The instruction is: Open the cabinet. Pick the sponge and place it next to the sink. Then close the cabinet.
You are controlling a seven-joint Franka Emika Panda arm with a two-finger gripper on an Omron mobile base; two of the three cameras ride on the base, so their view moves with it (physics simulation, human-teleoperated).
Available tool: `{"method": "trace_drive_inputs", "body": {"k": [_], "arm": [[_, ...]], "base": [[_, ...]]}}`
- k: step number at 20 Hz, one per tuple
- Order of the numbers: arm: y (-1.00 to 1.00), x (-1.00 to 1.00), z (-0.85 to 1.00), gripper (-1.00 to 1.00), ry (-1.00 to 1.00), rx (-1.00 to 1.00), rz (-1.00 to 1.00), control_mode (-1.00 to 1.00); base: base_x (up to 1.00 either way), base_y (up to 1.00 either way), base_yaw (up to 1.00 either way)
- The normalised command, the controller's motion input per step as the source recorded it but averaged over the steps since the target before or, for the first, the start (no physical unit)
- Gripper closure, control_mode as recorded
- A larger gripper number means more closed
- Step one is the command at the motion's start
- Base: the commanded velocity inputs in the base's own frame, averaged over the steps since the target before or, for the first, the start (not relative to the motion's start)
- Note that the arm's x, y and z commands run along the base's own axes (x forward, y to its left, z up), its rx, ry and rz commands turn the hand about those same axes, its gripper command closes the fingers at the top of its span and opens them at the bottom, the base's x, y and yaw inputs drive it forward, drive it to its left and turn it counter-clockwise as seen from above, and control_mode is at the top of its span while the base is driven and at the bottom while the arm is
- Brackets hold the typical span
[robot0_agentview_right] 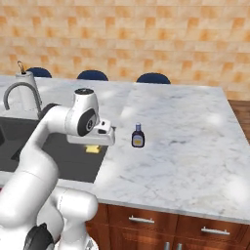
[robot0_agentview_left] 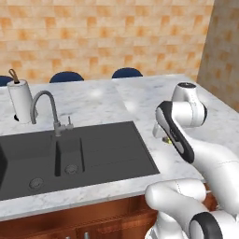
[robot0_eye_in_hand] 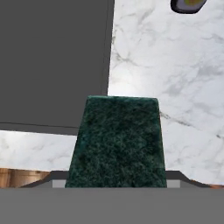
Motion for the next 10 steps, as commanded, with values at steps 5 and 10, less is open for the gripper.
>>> {"method": "trace_drive_inputs", "body": {"k": [5, 10], "arm": [[-0.02, 0.19, -0.47, 1.00, 0.08, 0.00, 0.04, -1.00], [-0.01, 0.31, -0.54, 1.00, 0.01, 0.00, 0.00, -1.00]], "base": [[0.00, 0.00, 0.00], [0.00, 0.00, 0.00]]}}
